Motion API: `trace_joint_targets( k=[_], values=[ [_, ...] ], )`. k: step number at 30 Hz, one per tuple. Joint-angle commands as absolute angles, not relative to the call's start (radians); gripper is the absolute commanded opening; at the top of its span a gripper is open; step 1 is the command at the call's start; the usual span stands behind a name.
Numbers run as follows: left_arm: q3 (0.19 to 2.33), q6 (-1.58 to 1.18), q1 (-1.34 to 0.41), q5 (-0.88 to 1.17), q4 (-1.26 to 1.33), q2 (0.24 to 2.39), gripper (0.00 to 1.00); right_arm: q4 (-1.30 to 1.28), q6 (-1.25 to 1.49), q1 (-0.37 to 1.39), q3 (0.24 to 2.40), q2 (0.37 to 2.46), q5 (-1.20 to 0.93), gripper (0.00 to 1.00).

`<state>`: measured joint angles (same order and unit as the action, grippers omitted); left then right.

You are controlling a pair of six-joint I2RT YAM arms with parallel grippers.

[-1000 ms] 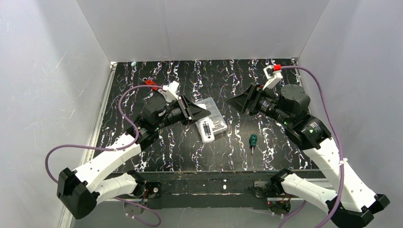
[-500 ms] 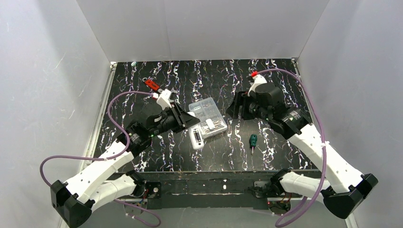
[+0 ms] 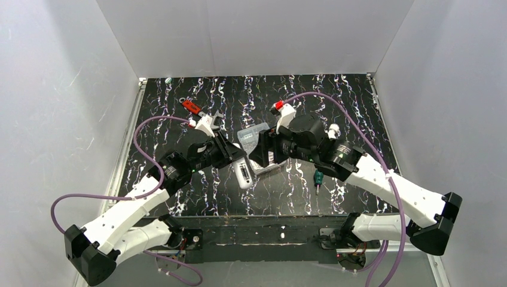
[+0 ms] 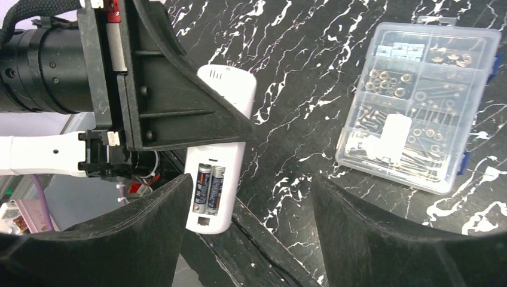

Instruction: Load the batteries into the remote control

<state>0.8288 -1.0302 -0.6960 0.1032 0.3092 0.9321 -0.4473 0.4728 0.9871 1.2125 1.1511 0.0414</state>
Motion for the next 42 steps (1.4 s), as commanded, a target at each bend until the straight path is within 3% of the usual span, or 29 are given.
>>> trace_joint_targets(
  k=[1, 26, 30, 36, 42],
  values=[
    [0.876, -1.062, -0.698, 0.064, 0.342, 0.945, 0.00, -0.365, 0.491, 1.022, 1.218, 1.165, 0.049, 0.81],
    [0.892, -1.098, -0.698, 0.031, 0.392, 0.966, 0.00, -0.328, 0.533, 1.092, 1.156, 1.265, 0.010, 0.81],
    [0.910, -1.114, -0.698, 0.038, 0.376, 0.966, 0.00, -0.328, 0.460, 1.096, 1.142, 1.276, -0.066, 0.74],
    [0.949, -1.118, -0.690, 0.068, 0.296, 0.939, 0.00, -0.341, 0.338, 1.097, 1.101, 1.255, -0.008, 0.47],
    [0.953, -1.129, -0.682, 0.116, 0.308, 0.944, 0.00, -0.348, 0.253, 1.097, 1.095, 1.243, 0.021, 0.42]
  ],
)
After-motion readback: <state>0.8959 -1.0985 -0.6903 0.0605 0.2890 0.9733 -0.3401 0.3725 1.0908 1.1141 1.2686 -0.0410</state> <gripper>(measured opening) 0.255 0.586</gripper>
